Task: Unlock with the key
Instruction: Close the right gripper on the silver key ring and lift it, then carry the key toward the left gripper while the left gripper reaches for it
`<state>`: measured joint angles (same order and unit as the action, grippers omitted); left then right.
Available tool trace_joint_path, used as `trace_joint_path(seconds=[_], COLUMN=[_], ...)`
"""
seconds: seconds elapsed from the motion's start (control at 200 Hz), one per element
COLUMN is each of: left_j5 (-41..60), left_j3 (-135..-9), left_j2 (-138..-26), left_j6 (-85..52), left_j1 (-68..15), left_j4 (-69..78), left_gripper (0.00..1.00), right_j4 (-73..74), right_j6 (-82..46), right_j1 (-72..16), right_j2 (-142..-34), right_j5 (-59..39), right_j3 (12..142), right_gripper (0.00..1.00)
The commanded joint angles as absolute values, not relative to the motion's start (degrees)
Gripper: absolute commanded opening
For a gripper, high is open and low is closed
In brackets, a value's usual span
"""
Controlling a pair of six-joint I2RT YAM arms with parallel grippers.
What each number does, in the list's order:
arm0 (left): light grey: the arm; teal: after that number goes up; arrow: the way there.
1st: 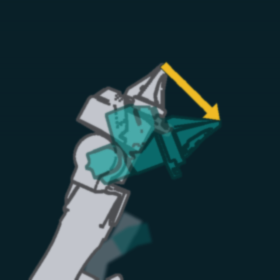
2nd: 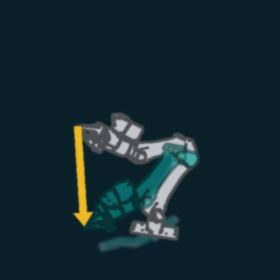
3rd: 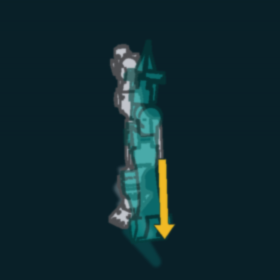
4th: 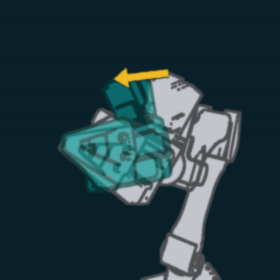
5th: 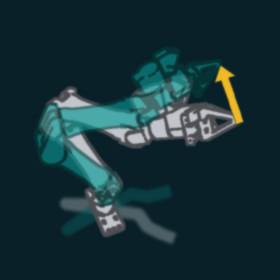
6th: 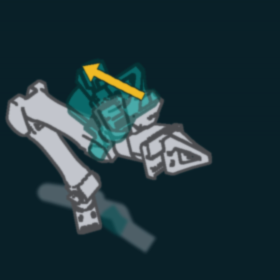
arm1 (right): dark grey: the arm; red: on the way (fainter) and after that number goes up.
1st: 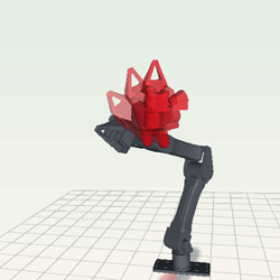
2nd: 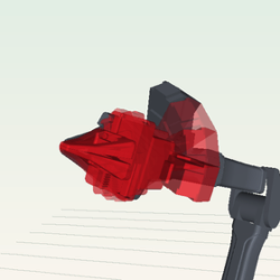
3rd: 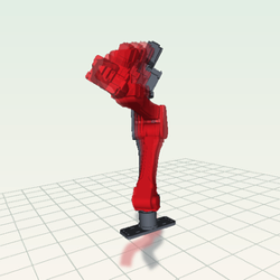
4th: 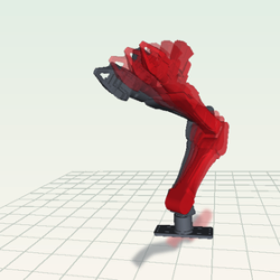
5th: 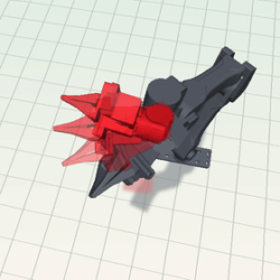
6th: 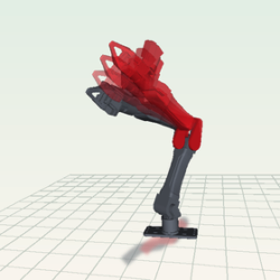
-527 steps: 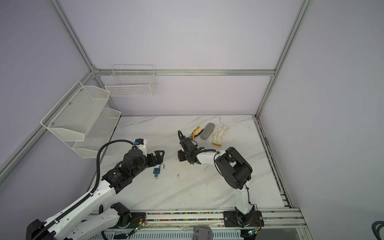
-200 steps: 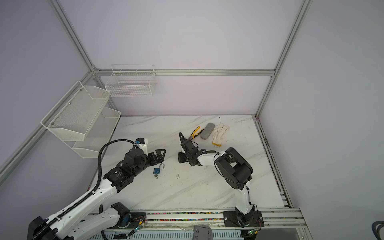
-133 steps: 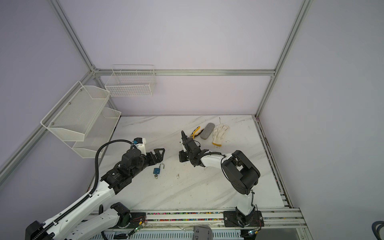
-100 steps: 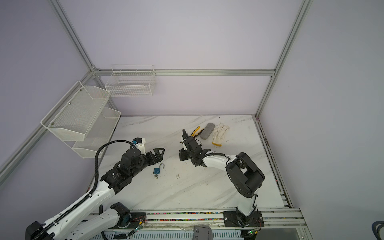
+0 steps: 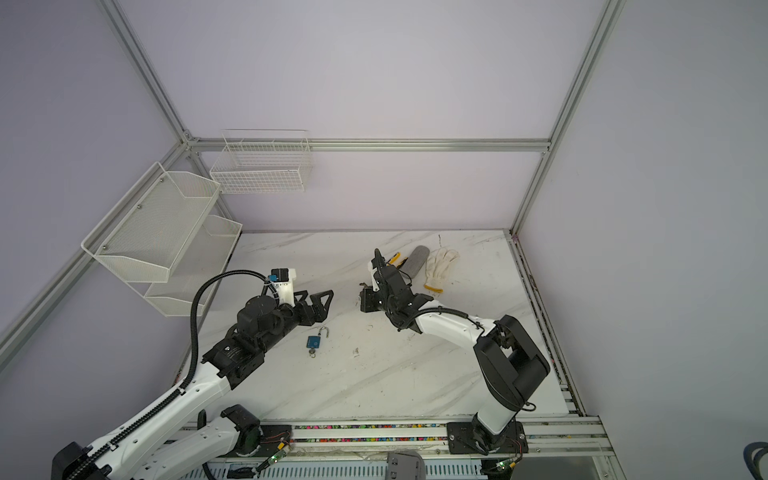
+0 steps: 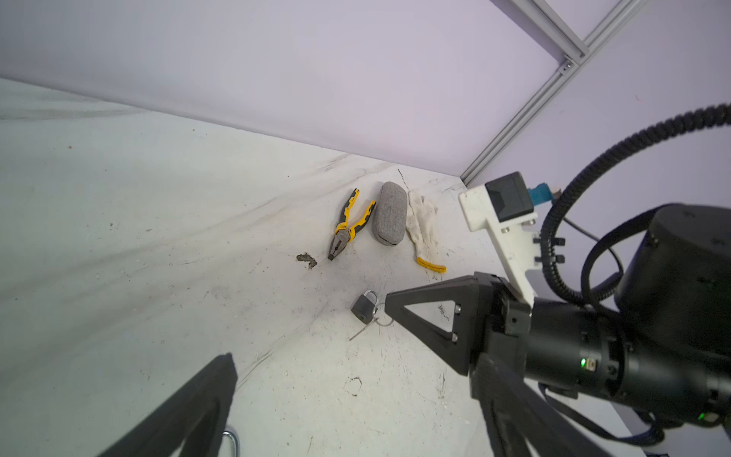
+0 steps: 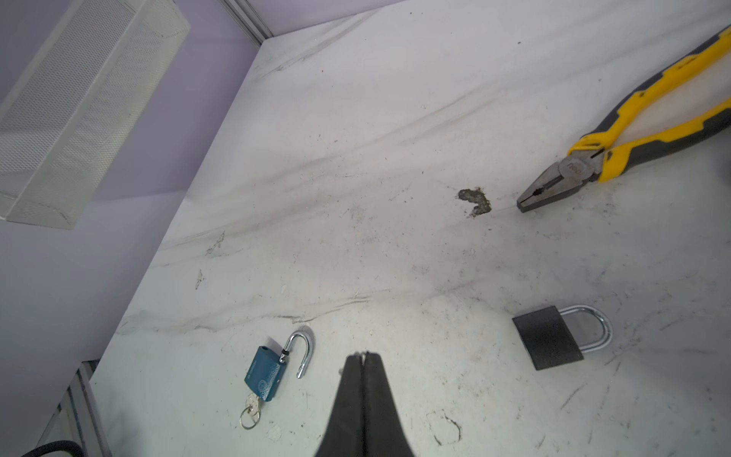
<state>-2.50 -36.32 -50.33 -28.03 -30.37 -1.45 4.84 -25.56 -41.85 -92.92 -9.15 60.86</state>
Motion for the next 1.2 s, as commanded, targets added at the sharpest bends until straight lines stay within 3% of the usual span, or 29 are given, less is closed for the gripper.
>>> trace_joint_path(seconds=[0.0,0.51,0.815,1.195], left_j5=[1.4,18.4,20.2,20.4], left_j3=[-31.1,-26.3,-27.9,-31.1], left_j2=[-48.8,-57.6,-65.6,-74.0], left_j6=[-18.0,-4.3,0.0,-2.1], left_j1=[-30.0,-30.9,-35.9,-36.5], left_j4=[6.9,28.0,40.7,48.9], left_gripper=[0.92,0.65,0.59,0.43], right_j4=[2.0,-7.6,-7.9,-7.7], right_j6=[-27.9,-30.0,-31.0,-31.2], right_j1=[-41.1,-39.9,-39.8,-39.7], right_j2=[-89.4,-76.8,-73.0,-71.2], right_j5=[-11.1,-16.6,-19.6,-21.0], right_j3=[60.7,62.2,62.2,62.1], right_gripper=[0.00,0.00,0.00,0.00])
